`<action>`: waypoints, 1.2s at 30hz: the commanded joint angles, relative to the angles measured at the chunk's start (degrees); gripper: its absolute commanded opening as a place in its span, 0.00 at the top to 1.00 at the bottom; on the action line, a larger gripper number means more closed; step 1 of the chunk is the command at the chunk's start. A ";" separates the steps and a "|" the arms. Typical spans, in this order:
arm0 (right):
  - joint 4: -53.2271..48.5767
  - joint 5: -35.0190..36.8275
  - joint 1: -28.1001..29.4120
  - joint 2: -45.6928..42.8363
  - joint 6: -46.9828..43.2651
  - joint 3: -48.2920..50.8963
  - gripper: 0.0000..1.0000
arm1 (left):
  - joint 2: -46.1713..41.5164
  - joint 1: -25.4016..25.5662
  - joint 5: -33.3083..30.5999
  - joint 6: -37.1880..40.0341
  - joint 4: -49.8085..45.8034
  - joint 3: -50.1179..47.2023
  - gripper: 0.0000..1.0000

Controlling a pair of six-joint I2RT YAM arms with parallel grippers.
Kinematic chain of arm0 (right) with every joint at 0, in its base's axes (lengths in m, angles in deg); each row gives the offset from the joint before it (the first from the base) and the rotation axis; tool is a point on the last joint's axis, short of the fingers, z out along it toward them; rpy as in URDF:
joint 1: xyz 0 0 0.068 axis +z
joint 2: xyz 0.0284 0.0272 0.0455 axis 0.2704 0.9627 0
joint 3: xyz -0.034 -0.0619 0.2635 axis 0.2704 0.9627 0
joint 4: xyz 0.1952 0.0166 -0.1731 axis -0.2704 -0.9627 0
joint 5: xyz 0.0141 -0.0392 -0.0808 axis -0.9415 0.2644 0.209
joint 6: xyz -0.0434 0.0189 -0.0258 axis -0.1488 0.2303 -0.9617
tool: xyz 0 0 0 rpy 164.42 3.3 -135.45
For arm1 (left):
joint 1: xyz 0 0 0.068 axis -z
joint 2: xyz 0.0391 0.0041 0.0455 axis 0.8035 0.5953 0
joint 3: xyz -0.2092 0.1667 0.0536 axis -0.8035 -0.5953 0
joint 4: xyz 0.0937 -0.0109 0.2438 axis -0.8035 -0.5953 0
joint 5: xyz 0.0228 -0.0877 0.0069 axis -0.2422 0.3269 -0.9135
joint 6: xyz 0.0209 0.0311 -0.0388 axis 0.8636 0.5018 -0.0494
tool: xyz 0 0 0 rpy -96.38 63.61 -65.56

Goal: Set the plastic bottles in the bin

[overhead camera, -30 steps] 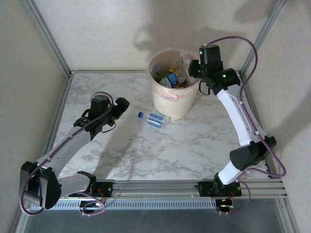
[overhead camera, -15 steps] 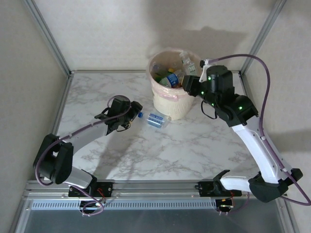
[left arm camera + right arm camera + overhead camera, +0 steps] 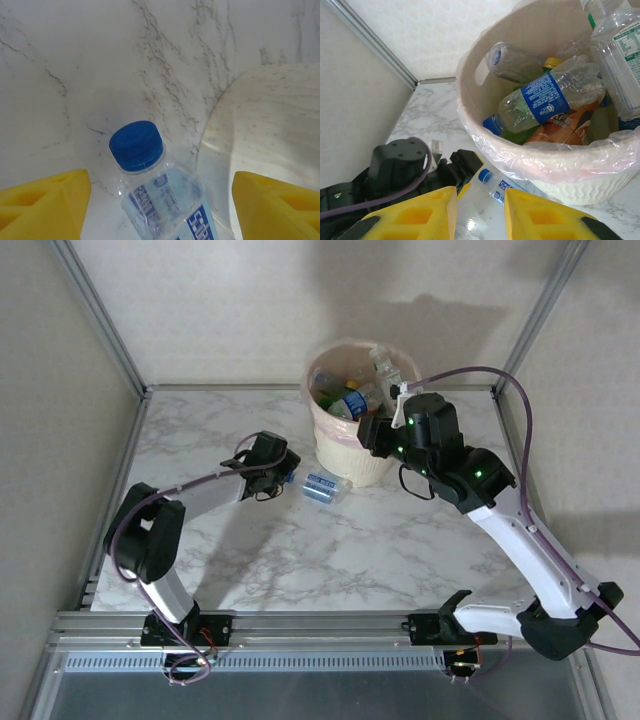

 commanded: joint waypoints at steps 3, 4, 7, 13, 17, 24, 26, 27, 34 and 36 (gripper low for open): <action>1.82 1.91 0.41 -1.12 1.13 1.00 0.71 | 3.71 0.27 -0.79 -2.12 -2.61 3.00 0.27; 1.75 1.89 0.51 -1.15 1.13 0.93 0.71 | 4.14 0.27 -0.87 -2.26 -2.67 3.35 0.28; 1.44 1.94 0.67 -1.04 0.99 0.64 0.72 | 5.67 0.27 -1.21 -2.47 -2.88 4.45 0.30; 1.13 3.09 0.78 -1.70 0.99 0.71 0.73 | 8.50 0.72 -0.52 -2.91 -3.63 6.13 0.37; 1.21 3.36 0.81 -1.80 0.95 1.07 0.74 | 9.23 1.08 -0.51 -2.86 -3.93 6.59 0.39; 1.00 3.53 0.76 -1.85 0.69 0.26 0.75 | 9.85 1.08 -0.43 -2.82 -3.51 5.94 0.48; 0.87 3.58 0.76 -1.99 0.77 0.28 0.75 | 9.38 1.06 -0.73 -2.66 -3.44 5.51 0.52; 0.90 3.53 0.80 -2.03 0.77 0.36 0.75 | 9.03 1.06 -1.02 -2.49 -3.48 5.38 0.53; 1.07 3.14 0.95 -2.18 1.26 0.89 0.75 | 7.86 0.80 -1.23 -0.90 -2.78 4.31 0.64; 1.04 3.09 0.98 -2.30 1.30 0.81 0.75 | 7.40 0.80 -0.97 -0.49 -2.92 4.01 0.67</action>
